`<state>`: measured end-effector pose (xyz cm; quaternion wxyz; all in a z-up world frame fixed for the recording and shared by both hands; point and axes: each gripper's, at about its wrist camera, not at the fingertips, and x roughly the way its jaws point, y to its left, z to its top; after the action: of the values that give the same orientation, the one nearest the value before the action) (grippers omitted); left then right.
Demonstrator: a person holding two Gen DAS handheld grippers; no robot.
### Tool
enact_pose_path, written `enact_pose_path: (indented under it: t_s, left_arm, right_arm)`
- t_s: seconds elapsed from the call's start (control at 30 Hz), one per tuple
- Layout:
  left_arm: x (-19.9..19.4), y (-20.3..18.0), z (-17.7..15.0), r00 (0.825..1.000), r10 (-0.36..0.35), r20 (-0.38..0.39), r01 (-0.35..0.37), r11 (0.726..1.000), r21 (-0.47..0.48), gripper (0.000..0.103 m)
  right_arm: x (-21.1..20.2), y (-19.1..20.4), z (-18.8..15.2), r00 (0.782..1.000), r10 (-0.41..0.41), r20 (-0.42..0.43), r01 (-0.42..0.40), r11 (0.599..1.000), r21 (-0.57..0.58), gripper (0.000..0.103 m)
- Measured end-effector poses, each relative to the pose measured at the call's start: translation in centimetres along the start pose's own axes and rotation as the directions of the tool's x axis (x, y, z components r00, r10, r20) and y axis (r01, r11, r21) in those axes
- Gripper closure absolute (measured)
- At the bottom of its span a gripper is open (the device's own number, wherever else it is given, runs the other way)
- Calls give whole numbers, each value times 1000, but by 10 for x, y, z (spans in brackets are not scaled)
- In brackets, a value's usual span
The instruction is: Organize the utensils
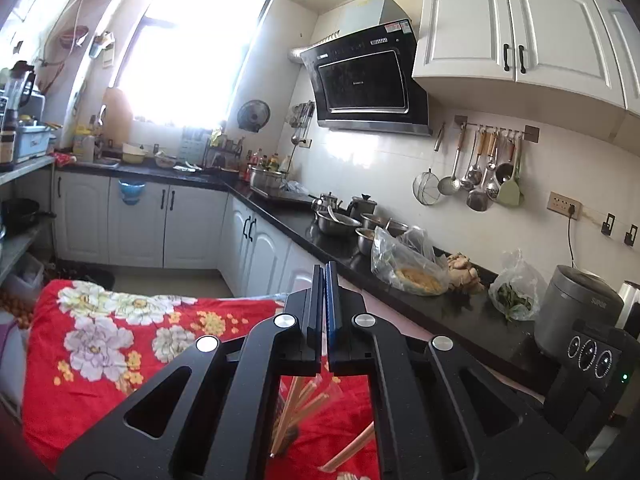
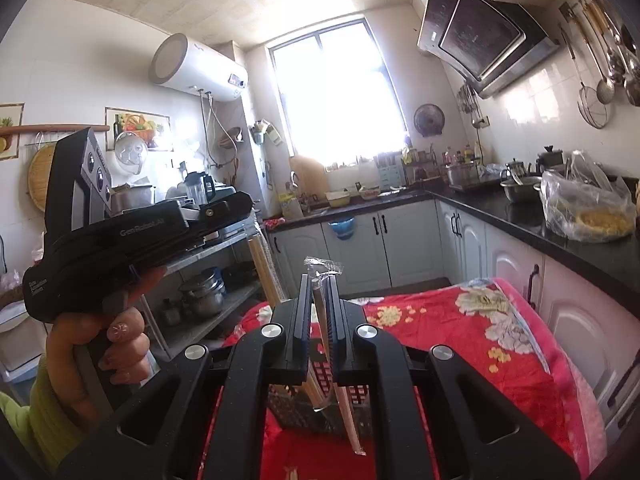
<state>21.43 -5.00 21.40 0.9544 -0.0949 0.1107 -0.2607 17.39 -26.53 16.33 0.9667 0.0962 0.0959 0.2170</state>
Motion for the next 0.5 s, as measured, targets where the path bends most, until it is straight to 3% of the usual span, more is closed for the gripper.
enact_pose_path:
  t_s: [0.5]
  left_arm:
    - [25, 27, 14, 995, 100, 27, -100, 995, 8, 103]
  right_arm:
    - [35, 4, 30, 999, 26, 43, -24, 999, -29, 96]
